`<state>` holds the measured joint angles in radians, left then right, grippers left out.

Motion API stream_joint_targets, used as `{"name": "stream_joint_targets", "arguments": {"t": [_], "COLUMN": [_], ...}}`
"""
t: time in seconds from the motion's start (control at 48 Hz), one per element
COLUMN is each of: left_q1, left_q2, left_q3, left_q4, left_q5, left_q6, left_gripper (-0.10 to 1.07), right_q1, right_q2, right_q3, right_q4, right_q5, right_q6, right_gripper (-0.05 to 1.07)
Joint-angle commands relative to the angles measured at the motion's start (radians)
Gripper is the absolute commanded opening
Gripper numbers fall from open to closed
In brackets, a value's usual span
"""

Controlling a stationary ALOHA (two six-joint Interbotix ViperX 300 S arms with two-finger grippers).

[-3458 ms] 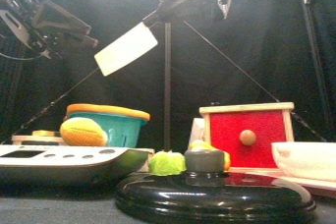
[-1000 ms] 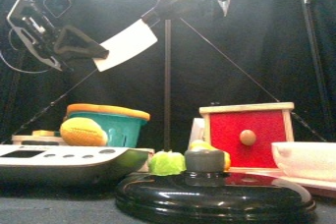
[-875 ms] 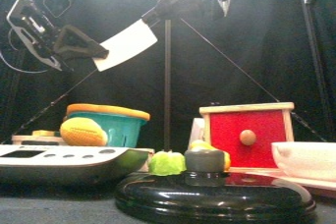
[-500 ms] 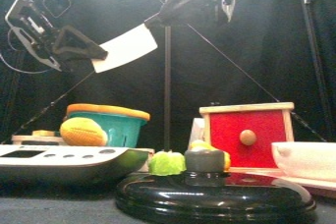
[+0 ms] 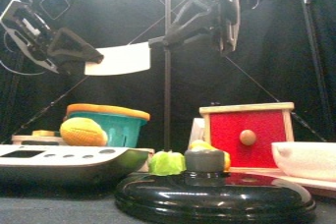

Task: Grab cleaver with other hand

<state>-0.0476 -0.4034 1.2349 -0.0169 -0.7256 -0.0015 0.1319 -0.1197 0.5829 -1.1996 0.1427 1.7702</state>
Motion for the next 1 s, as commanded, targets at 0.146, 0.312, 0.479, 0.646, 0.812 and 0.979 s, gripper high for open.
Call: {"name": "stream_joint_targets", "arguments": {"t": [0.146,0.312,0.479,0.646,0.812,0.979], "left_q1": [-0.005,-0.012,-0.014,-0.017,-0.018,-0.018], "left_q2": [-0.011,-0.011,-0.011,-0.006,0.0,0.0], "left_q3": [-0.003,0.0,0.0,0.002,0.002,0.002], "left_q4": [-0.005,-0.006,-0.006,-0.006,-0.005,-0.006], "left_q5": [-0.011,-0.011,-0.005,0.005,0.015,0.025], "left_q6": [0.0,0.0,0.0,-0.002,0.0,0.0], "left_gripper": [0.28,0.28,0.28,0.28,0.28,0.28], "right_q1": [-0.017,-0.011,-0.011,-0.011,-0.011,-0.011], "right_q2": [0.021,0.028,0.029,0.031,0.037,0.067], "right_q3": [-0.023,-0.032,-0.034,-0.04,-0.041,-0.057], "right_q4": [-0.049,-0.072,-0.109,-0.135,-0.144,-0.146], "right_q5": [-0.021,0.0,0.032,0.046,0.048,0.037], "right_q6": [0.002,0.0,0.0,0.0,0.0,0.0], "right_gripper": [0.5,0.55,0.63,0.64,0.61,0.55]}}
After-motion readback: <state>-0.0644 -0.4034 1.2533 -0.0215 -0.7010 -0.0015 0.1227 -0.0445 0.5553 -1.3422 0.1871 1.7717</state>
